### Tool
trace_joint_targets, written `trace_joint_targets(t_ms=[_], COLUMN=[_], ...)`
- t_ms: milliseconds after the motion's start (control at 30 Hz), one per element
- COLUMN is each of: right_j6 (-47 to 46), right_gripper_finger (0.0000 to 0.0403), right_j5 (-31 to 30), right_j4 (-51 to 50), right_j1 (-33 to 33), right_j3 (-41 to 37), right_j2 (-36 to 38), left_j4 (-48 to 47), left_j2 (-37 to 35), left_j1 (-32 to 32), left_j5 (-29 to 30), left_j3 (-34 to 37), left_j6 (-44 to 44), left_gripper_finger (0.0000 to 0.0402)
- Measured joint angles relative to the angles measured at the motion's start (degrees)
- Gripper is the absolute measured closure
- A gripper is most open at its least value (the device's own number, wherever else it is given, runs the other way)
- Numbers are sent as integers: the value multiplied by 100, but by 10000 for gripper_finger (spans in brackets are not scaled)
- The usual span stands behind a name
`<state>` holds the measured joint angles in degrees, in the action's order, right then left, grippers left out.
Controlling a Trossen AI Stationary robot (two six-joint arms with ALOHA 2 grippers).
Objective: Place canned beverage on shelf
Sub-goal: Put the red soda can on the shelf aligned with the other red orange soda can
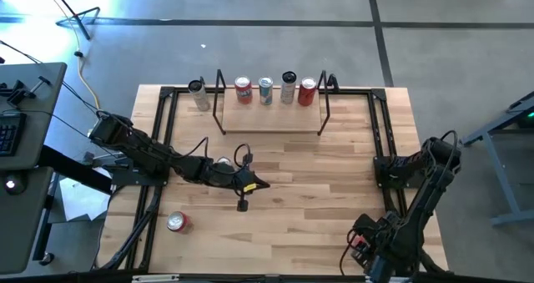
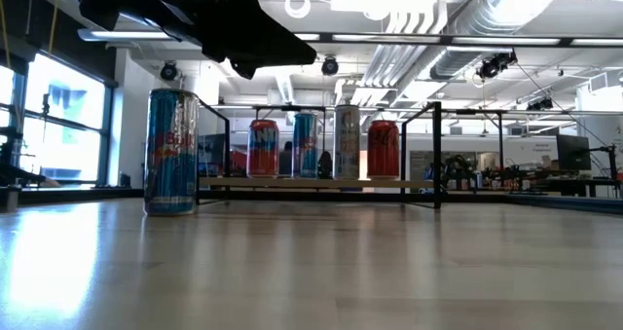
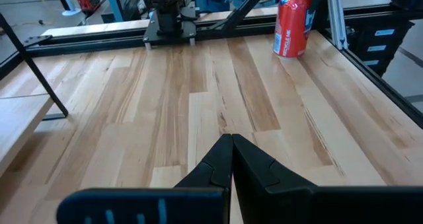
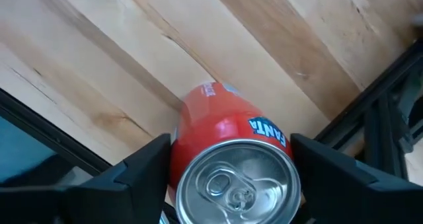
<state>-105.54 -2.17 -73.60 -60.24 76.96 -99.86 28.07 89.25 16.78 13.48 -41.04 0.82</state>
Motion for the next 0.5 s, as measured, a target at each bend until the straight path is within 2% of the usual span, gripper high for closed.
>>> trace_joint_targets(t_ms=[133,267,500], right_j6=[705,1595,3800], right_gripper_finger=[149,149,149], right_j5=[-34,-491,-869], right_j4=[-167,-218,-260], right_j1=[282,709,1894], right_j3=[243,444,810], right_j2=[-28,-57,-43], left_j4=[-23,-23,-42], left_j2=[0,0,-2], left_j1=[179,319,448], left_j5=[334,425,635], left_j3=[0,0,0], left_j6=[-98,-144,-146], left_gripper_finger=[401,402,402])
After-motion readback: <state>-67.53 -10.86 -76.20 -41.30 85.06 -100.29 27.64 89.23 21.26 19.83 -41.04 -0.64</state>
